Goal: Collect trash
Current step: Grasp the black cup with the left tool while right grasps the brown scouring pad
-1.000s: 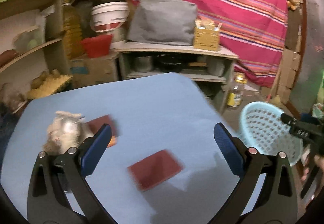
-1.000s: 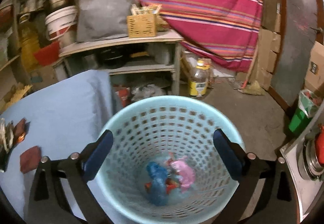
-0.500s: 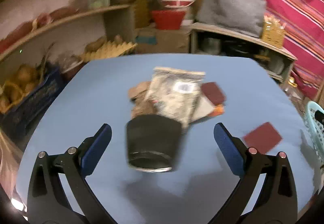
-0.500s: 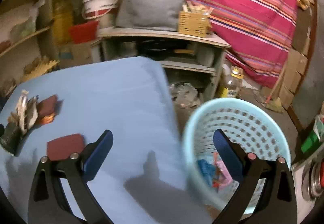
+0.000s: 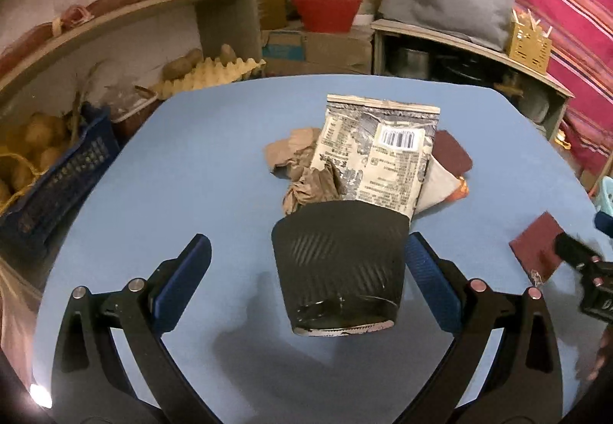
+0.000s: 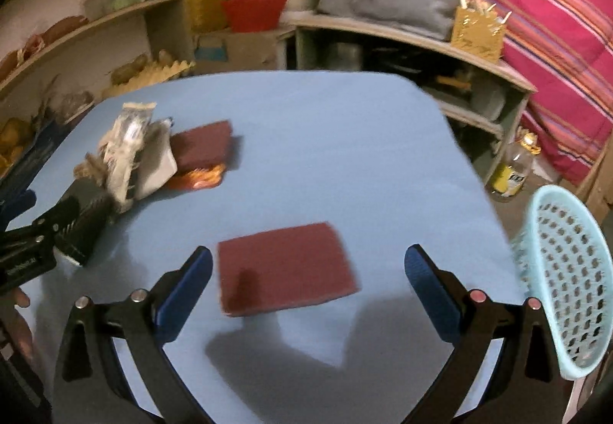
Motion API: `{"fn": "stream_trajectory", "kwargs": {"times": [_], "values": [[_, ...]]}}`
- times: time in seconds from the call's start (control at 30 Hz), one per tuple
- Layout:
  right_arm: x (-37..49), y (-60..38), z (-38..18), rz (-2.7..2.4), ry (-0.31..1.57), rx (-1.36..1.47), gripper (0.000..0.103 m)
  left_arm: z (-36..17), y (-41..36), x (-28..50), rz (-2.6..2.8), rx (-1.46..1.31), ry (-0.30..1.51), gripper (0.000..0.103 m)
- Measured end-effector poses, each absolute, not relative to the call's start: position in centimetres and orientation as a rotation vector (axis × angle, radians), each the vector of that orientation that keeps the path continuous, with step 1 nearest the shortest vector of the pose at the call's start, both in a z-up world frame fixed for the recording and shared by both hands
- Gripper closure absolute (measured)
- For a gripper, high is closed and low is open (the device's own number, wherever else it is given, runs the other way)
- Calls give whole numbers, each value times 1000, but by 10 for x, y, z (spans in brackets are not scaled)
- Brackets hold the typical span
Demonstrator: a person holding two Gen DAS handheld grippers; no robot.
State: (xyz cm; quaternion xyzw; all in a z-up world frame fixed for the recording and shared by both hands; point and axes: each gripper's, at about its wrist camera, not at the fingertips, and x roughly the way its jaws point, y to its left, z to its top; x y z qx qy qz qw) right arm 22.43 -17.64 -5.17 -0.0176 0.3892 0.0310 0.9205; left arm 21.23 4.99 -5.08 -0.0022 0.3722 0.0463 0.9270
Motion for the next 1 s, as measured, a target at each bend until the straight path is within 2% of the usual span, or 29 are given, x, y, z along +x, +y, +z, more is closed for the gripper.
{"fn": "stream_trajectory", "kwargs": {"times": [0.77, 0.8, 0.87, 1.0], "values": [[245, -173, -81, 36, 931, -35, 5, -79, 63, 230, 46, -68, 869, 6], [246, -174, -81, 37, 933, -29, 5, -79, 64, 230, 42, -79, 871, 8], [247, -175, -82, 40, 937, -29, 5, -79, 66, 229, 30, -106, 872, 19], [249, -173, -82, 45, 928, -39, 6, -79, 70, 228, 32, -141, 871, 21]]}}
